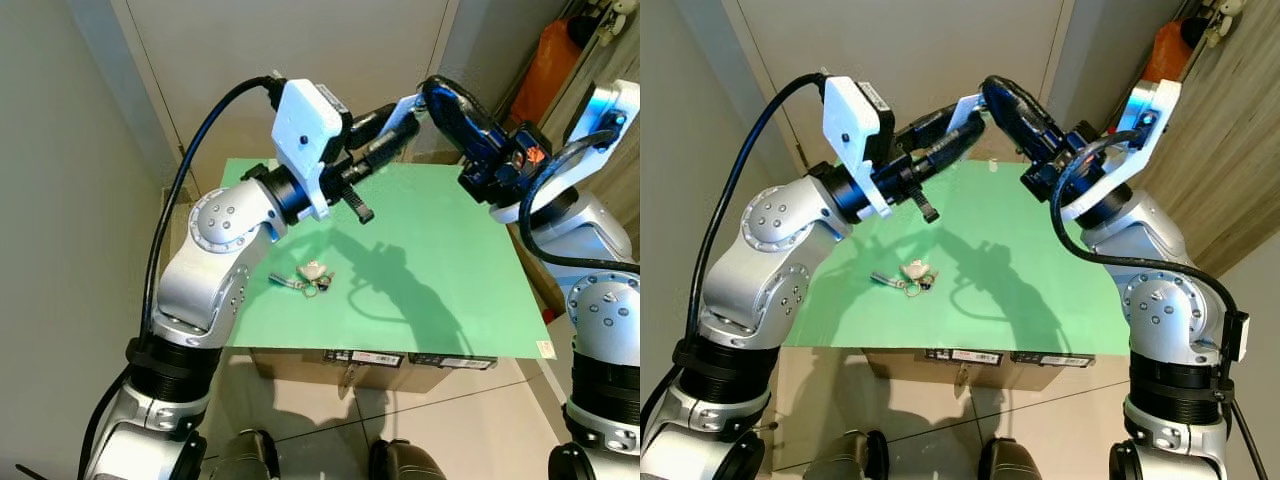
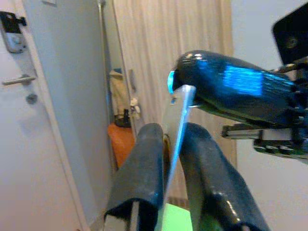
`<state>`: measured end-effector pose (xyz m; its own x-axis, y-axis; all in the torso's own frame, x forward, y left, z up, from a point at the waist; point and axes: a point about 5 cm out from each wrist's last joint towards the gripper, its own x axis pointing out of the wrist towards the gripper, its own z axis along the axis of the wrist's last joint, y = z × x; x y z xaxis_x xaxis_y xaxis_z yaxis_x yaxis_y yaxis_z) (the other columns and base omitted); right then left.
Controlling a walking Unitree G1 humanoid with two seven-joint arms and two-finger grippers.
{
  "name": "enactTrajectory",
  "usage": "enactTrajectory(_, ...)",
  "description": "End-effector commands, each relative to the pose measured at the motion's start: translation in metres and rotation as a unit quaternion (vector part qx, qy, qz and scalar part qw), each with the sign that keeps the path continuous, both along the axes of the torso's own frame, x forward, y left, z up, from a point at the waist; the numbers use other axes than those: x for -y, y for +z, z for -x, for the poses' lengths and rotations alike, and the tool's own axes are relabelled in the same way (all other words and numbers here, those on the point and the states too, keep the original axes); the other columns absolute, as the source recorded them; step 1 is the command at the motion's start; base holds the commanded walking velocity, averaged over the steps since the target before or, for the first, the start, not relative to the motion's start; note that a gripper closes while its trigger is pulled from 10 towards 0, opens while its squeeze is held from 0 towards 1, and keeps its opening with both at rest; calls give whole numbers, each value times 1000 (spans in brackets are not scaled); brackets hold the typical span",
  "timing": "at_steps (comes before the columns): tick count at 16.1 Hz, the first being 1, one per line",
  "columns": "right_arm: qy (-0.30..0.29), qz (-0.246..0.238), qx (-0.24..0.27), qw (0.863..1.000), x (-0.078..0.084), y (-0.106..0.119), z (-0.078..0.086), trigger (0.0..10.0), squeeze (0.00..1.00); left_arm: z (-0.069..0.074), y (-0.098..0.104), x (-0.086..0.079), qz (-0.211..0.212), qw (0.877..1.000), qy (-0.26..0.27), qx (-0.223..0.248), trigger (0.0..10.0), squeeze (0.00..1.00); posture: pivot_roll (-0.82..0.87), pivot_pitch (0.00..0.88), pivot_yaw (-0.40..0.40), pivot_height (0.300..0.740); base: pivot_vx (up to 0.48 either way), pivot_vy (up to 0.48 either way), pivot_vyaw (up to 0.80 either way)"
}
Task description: Hang keys on a hook
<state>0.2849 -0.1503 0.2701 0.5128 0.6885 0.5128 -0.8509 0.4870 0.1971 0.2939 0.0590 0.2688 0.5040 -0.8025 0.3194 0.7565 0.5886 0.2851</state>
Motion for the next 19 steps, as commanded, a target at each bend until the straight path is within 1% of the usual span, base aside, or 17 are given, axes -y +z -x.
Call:
enactTrajectory(1, 12, -1, 15, 1000, -4, 6, 6, 10000, 0, -1, 7, -1, 0, 1000, 8, 16, 0, 0, -85, 88, 4, 740, 0, 0, 0)
enactTrajectory(6, 14, -2, 15, 1000, -5, 7, 7, 10000, 0, 1, 9, 0, 2, 1000, 3, 19, 0, 0, -83, 91, 4, 740, 0, 0, 0)
enactTrajectory(8, 16, 1, 13, 1000, -8, 6, 7, 10000, 0, 2, 10, -1, 5, 1000, 2, 21, 0, 0, -81, 92, 3, 740, 0, 0, 0)
enactTrajectory(9, 13, 2, 10, 1000, -10, 6, 7, 10000, 0, 2, 10, -1, 6, 1000, 2, 22, 0, 0, -80, 92, 2, 740, 0, 0, 0)
enactTrajectory(11, -11, 1, 10, 1000, -13, 5, 4, 10000, 0, 2, 10, -2, 7, 1000, 2, 23, 0, 0, -80, 94, 4, 740, 0, 0, 0)
enactTrajectory(12, -14, 0, 9, 1000, -13, 5, 3, 10000, 310, 2, 11, -2, 7, 1000, 2, 23, 0, 0, -80, 94, 4, 740, 0, 0, 0)
enactTrajectory(13, -10, 2, 9, 1000, -16, 5, 4, 10000, 961, 2, 11, -2, 8, 1000, 2, 24, 0, 0, -78, 95, 1, 740, 0, 0, 0)
enactTrajectory(14, -7, 6, 8, 1000, -20, 4, 5, 10000, 1000, 2, 12, -2, 11, 1000, 1, 24, 0, 0, -78, 95, 1, 740, 0, 0, 0)
enactTrajectory(15, -6, 8, 7, 1000, -22, 3, 5, 10000, 992, 2, 12, -3, 11, 1000, 1, 24, 0, 0, -79, 97, 1, 740, 0, 0, 0)
enactTrajectory(16, 1, 14, 5, 1000, -25, 1, 6, 10000, 0, 3, 13, -3, 12, 1000, 0, 26, 0, 0, -79, 97, 1, 740, 0, 0, 0)
enactTrajectory(19, 3, 13, 3, 1000, -26, 0, 7, 10000, 0, 3, 14, -3, 14, 1000, -1, 27, 0, 0, -80, 96, 2, 740, 0, 0, 0)
